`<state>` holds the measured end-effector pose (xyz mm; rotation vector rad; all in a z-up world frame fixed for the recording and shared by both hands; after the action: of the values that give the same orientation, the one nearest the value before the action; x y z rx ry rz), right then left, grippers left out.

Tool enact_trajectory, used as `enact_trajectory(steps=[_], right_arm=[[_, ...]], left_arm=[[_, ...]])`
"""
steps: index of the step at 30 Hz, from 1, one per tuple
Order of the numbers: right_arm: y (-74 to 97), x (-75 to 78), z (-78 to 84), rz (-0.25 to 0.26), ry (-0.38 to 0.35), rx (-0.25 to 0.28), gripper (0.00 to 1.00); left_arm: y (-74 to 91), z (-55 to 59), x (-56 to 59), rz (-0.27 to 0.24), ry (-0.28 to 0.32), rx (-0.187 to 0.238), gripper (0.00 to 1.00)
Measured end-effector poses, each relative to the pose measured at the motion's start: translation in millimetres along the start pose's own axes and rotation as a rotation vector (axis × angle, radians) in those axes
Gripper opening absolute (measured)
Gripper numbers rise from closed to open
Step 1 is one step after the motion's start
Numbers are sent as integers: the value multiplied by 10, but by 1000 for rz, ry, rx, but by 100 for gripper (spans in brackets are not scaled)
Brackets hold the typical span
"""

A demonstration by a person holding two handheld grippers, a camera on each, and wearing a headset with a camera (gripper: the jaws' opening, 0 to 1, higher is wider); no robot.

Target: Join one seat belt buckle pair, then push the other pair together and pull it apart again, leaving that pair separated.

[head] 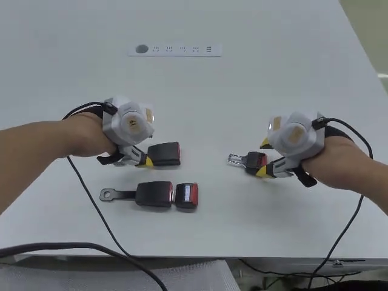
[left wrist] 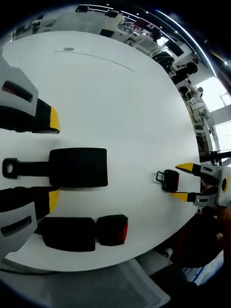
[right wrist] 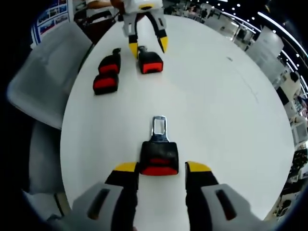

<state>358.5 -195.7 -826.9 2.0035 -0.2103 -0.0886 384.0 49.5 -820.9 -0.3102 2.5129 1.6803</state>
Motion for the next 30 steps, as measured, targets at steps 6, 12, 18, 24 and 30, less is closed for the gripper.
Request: enact_trajectory(steps=[6,12,18,24,30], right_arm=[[-32,-7,39,-48,2,-2,34],[-53,15,8,-68,49,-5,33],[-66,19,-15,-78,58,4,33],[-56,-1,-33,-80,66,-1,32],[-69,-43,-153,-80,77,-1,32]], left_arm=[[-27,-2,-6,19,3,-2,43],[-27,-8,68,59,-29,8,32],[-24,-11,95,66,-86,4,31],[-34,-23,126,83,-130,-9,30],[-47,-2,121,88,-120,-22,30]])
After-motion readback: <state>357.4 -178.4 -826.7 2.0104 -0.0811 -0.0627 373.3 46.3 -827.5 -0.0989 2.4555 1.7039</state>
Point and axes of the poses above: the centre of the closed fingertips' face, and the gripper's own axes: y roughly backward along the fingers, x roughly to its right, z roughly out of its underside, the point moved 2 cm from there along y, roughly backward along the fingers, and after that the axes turned 4 degrees about -z, right-handed, at the moved point
